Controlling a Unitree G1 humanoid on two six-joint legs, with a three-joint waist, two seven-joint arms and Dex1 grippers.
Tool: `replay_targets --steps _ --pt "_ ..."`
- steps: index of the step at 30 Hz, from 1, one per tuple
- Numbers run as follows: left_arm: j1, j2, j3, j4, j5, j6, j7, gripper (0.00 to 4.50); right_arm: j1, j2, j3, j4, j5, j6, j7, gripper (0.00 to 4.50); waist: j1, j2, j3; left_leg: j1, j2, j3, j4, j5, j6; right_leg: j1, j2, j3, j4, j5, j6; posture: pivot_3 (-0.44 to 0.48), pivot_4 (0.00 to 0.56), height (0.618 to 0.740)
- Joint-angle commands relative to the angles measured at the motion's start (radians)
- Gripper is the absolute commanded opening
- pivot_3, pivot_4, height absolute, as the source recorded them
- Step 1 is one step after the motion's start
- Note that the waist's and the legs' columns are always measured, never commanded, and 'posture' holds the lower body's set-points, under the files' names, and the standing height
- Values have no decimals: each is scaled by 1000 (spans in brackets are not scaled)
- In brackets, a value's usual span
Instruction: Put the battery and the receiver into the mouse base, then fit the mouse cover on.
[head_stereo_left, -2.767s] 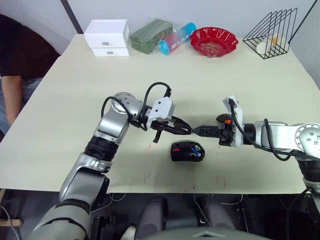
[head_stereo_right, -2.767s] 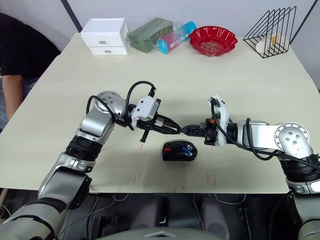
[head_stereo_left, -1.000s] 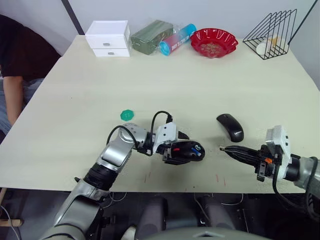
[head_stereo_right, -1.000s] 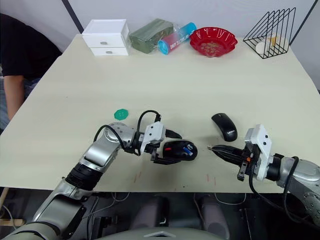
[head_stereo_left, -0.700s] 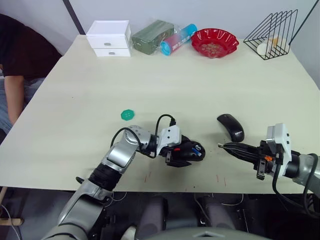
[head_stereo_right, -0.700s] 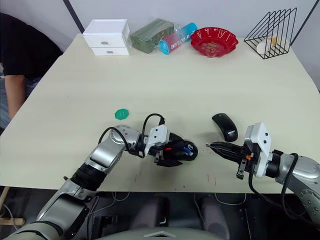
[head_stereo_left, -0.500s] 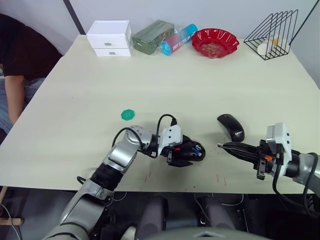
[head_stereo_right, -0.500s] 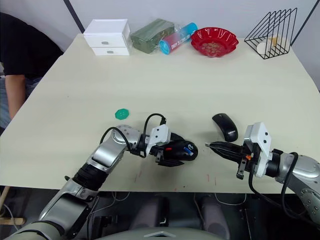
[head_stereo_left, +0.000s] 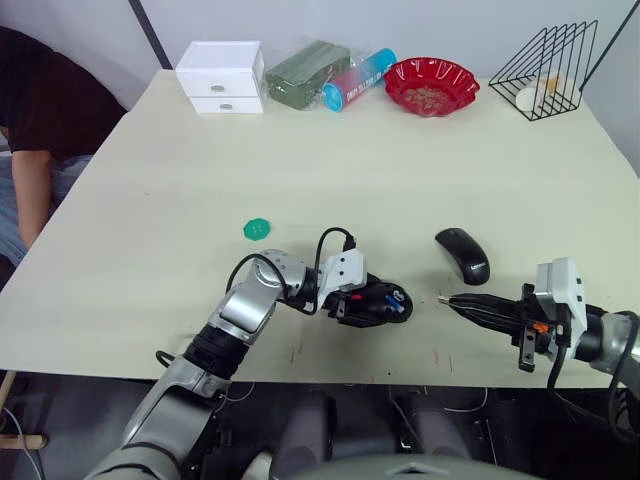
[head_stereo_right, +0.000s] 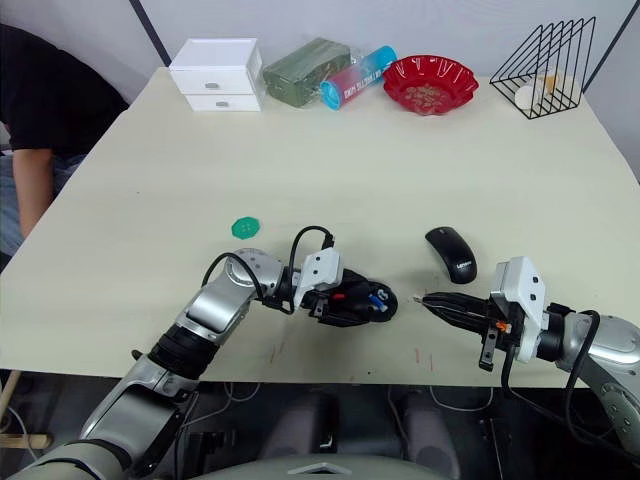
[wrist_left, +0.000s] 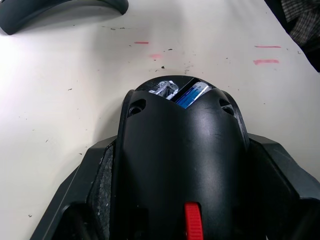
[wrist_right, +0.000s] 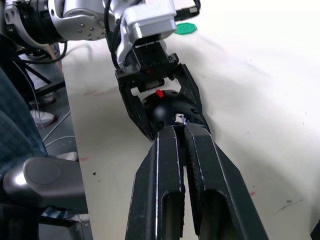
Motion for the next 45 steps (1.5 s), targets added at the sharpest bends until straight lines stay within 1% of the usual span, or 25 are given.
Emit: replay_targets --steps 1,8,11,14,17,22,23,25,27,29,33,37,40,45 --pt "7 2 -11 -10 7 1 4 2964 8 0 -7 -16 -13 -26 14 0 1 0 0 0 0 0 0 0 0 0 0 0 0 0 0 0 150 740" --pt "7 21 -28 -53 19 47 8 2964 -53 -42 7 -48 -10 83 -48 0 1 0 0 1 0 0 0 0 0 0 0 0 1 0 0 0 150 740" --pt "0 18 -31 -66 21 66 20 2964 -97 -83 19 -66 9 166 -78 0 2 0 0 0 0 0 0 0 0 0 0 0 1 0 0 0 150 740" --pt "-8 25 -56 -99 39 91 16 2964 -232 -158 47 -79 74 367 -156 0 0 1 0 1 0 0 1 0 0 1 0 0 1 0 0 0 150 740" --pt "-14 16 -63 -104 45 119 34 2964 -343 -192 63 -87 156 508 -203 0 4 1 -1 1 0 0 2 0 0 1 0 0 1 0 0 0 150 740" --pt "-20 12 -84 -102 64 132 43 2964 -542 -175 86 -51 343 759 -316 0 7 1 -1 -1 0 -1 2 0 0 1 -1 -2 -1 0 0 0 150 740" --pt "-21 6 -89 -100 68 133 46 2964 -612 -159 104 -34 393 839 -358 0 9 1 -1 -1 0 -1 2 0 0 1 -1 -1 -1 0 0 0 150 740" --pt "-24 -9 -92 -93 62 139 51 2964 -768 -129 166 10 400 1032 -433 0 -1 3 -1 1 0 -1 2 0 0 3 -1 -1 0 0 0 0 150 740" --pt "-31 -23 -91 -80 65 142 64 2964 -874 -110 209 53 421 1143 -478 0 1 4 -2 1 0 0 3 0 0 2 -1 0 0 1 1 0 150 740" --pt "-35 -30 -94 -69 69 139 63 2964 -958 -131 279 105 479 1162 -521 0 11 4 -2 0 0 -2 3 0 0 2 -1 -2 0 0 0 0 150 740" --pt "-41 -42 -104 -44 73 120 63 2964 -1098 -177 430 211 621 1162 -623 0 11 4 -2 -3 -1 -1 4 0 0 1 -3 -3 -2 0 1 0 150 740" --pt "-51 -56 -108 -21 78 106 64 2964 -1189 -206 543 303 775 1162 -749 0 9 4 -2 -3 -1 -1 4 0 0 1 -3 -3 -1 1 1 0 150 740" --pt "-54 -64 -110 -3 85 90 72 2964 -1261 -199 630 363 859 1162 -862 0 7 4 -2 -3 0 -1 4 0 0 1 -3 -3 -1 1 1 0 150 740" --pt "-60 -81 -107 17 88 81 79 2964 -1346 -170 733 467 1011 1162 -1050 0 7 4 -2 -3 0 -1 4 0 1 1 -4 -3 -1 1 1 0 150 740"
